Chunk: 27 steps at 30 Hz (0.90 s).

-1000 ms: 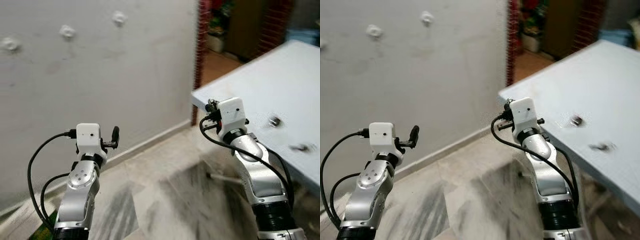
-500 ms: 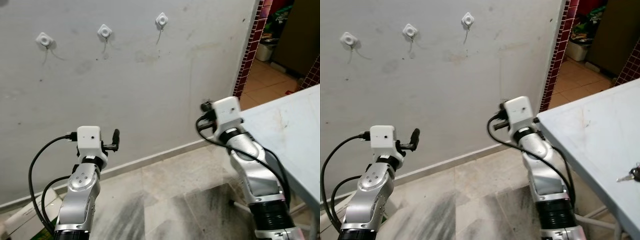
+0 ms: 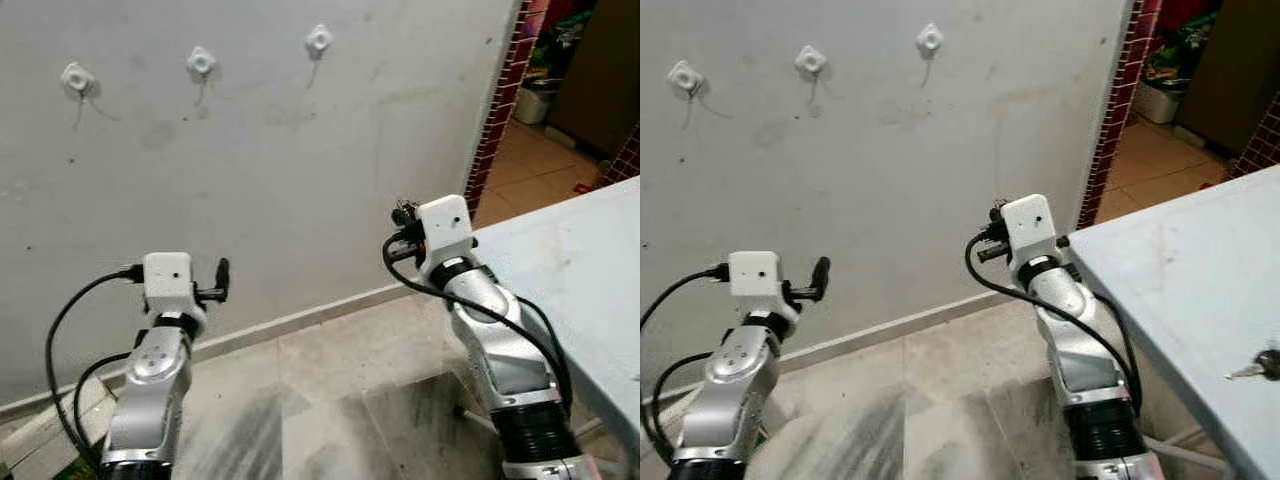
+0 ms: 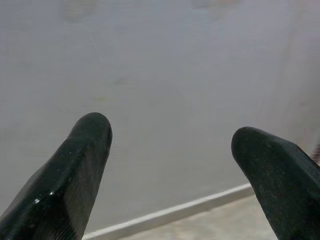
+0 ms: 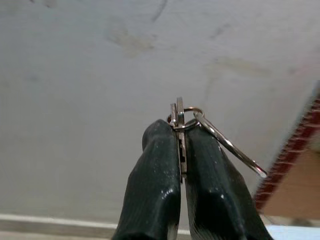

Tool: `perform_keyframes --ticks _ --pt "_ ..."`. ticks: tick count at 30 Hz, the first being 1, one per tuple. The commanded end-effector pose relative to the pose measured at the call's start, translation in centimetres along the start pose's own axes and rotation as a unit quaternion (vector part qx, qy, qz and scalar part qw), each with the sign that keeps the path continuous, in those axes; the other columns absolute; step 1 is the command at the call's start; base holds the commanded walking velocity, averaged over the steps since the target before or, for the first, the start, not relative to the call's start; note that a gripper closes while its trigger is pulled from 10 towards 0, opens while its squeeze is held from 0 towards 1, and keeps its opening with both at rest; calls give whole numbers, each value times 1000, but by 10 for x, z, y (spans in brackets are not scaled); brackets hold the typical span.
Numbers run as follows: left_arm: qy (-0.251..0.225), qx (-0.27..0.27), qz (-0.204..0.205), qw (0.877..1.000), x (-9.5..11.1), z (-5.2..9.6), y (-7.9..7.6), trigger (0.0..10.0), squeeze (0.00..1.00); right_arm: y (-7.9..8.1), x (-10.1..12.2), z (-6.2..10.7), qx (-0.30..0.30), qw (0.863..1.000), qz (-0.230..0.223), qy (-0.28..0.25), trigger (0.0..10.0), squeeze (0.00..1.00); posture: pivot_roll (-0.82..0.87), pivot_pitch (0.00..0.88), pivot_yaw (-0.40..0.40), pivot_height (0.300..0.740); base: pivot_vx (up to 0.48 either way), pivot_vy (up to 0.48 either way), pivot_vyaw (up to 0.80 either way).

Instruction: Hang keys on a hook

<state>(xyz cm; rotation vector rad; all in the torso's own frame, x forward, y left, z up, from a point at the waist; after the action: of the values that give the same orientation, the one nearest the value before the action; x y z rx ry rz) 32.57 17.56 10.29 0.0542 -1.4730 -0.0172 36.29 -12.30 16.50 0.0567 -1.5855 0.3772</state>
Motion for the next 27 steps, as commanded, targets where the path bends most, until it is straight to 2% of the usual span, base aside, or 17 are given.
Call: perform_keyframes --ticks 1,3,6,11,21,27 --pt "-3 6 -4 1000 3 0 6 10000 0 4 3 -1 5 1000 -4 -6 10000 0 -7 4 66 740 0 -435 0" --pt "-3 7 -4 1000 3 0 7 10000 0 4 3 -1 6 1000 -3 -5 10000 0 -7 6 66 740 0 -426 0" --pt "-8 13 6 1000 4 0 8 10000 0 4 3 -1 6 1000 -3 -4 10000 0 -7 6 66 740 0 0 0" --pt "-11 23 -1 1000 5 0 9 10000 0 4 3 -1 7 1000 -3 -5 10000 0 -9 8 66 740 0 0 0" --pt "-17 14 10 1000 7 1 11 10000 0 8 4 0 13 1000 -4 -9 10000 0 -3 7 68 740 0 0 0" --pt "-21 4 11 1000 8 2 8 10000 0 10 5 0 20 1000 -4 -12 10000 0 -3 7 68 740 424 0 0"
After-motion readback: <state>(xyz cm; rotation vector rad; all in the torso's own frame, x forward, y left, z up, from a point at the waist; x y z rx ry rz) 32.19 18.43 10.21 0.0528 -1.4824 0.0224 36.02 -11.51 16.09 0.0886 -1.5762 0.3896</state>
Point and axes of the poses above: a point about 5 cm out from each wrist's last joint towards the gripper, its own z axis pointing back from the gripper into the wrist, its own x axis along the axis of the wrist's last joint, y = z × x, the point moved 4 cm from there along -z, pointing out of the wrist towards the gripper, and after that the axes turned 2 degrees about -z, right-handed, at the moved point
